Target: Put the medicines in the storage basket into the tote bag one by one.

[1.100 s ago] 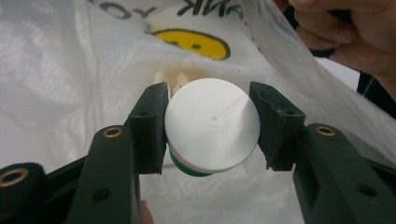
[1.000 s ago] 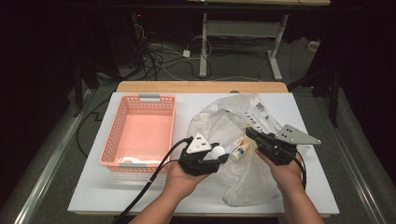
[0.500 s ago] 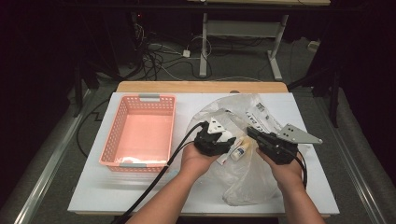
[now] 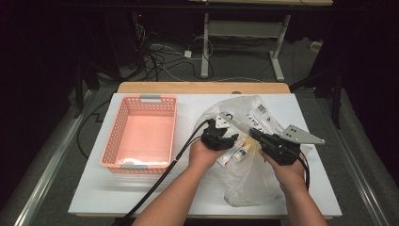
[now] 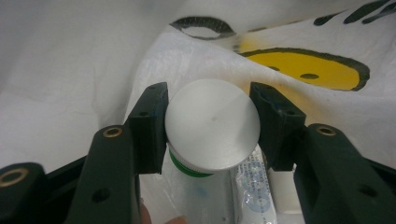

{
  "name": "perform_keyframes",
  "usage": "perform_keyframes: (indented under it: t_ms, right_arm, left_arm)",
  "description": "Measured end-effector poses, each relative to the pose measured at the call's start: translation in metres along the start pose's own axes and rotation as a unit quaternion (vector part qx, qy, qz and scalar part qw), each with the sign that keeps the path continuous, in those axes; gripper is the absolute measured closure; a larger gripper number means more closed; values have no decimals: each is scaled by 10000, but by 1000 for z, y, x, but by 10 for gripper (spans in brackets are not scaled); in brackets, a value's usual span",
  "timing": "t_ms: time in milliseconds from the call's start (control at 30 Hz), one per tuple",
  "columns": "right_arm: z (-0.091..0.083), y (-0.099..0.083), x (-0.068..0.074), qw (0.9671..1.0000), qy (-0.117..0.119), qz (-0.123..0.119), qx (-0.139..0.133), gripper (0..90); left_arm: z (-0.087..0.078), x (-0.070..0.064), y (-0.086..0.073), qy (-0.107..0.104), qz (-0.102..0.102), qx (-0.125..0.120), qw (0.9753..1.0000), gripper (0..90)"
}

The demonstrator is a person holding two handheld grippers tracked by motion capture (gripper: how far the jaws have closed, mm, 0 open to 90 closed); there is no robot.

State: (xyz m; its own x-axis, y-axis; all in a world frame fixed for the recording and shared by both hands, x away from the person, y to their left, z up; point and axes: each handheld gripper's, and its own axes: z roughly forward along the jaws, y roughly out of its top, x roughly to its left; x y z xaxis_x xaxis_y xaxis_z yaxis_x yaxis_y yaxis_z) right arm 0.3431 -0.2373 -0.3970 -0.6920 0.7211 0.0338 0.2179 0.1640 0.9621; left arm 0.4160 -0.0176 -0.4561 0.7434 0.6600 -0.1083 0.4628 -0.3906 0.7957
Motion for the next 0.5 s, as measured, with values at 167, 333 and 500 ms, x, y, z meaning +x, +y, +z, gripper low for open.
perform_keyframes:
  t_ms: [167, 333, 500]
  right_arm:
    - [0, -1, 0, 10000, 13, 13, 11, 900]
    - [1, -1, 1, 10000, 14, 2, 21, 900]
    - [1, -1, 0, 10000, 9, 15, 44, 900]
  left_arm:
    - [8, 0, -4, -77, -76, 52, 9999, 481]
    - [12, 0, -6, -64, -82, 159, 9998, 473]
    - [2, -6, -3, -64, 94, 93, 9999, 398]
